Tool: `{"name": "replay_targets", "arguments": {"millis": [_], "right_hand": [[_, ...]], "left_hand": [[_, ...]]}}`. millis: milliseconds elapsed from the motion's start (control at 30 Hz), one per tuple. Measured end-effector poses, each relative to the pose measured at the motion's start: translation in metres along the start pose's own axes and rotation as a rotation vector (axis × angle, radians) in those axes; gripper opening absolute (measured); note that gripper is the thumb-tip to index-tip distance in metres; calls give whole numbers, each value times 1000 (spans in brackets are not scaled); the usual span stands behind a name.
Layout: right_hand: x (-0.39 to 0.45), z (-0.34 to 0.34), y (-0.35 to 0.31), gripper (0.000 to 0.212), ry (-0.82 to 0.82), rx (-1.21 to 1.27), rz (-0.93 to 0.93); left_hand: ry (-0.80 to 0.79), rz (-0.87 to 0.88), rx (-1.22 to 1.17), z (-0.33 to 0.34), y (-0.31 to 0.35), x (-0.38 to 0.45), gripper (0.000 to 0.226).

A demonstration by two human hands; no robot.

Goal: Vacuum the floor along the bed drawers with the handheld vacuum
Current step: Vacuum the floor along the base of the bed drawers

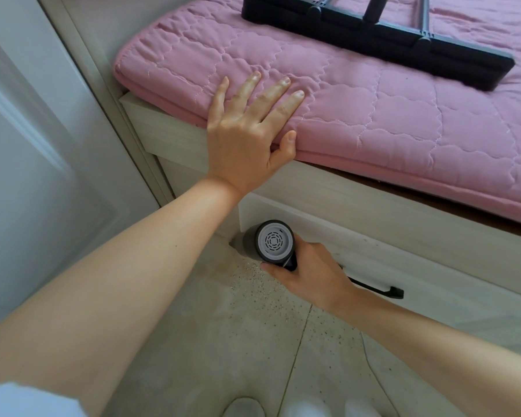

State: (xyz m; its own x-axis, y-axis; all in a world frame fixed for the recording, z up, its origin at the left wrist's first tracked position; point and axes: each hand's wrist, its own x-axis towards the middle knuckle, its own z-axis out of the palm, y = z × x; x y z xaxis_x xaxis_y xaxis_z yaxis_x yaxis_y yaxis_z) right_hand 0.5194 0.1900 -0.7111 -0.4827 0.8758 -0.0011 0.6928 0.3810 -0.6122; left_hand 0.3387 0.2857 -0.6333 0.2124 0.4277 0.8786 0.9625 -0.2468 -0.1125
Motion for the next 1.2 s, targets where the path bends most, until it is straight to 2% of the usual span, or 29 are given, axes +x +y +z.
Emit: {"name": "replay_targets", "arguments": {"millis": [133,300,533,833,1200], "right_hand": [[-6,-4,2,61,14,6,-3],[-16,-12,10,63,11,20,14],[-22,-26,15,59,-10,104,80],[-26,-30,15,58,-66,132,74],[-27,-29,13,52,-120,143,70]], "left_hand": [[-12,6,6,-2,0,1,47],[-11,3,2,-3,0,1,54],[-23,-2,4,-4,1,1,46],[-10,-5,-13,-4,1,1,58],[-2,2,-12,-3,0,0,57]]}}
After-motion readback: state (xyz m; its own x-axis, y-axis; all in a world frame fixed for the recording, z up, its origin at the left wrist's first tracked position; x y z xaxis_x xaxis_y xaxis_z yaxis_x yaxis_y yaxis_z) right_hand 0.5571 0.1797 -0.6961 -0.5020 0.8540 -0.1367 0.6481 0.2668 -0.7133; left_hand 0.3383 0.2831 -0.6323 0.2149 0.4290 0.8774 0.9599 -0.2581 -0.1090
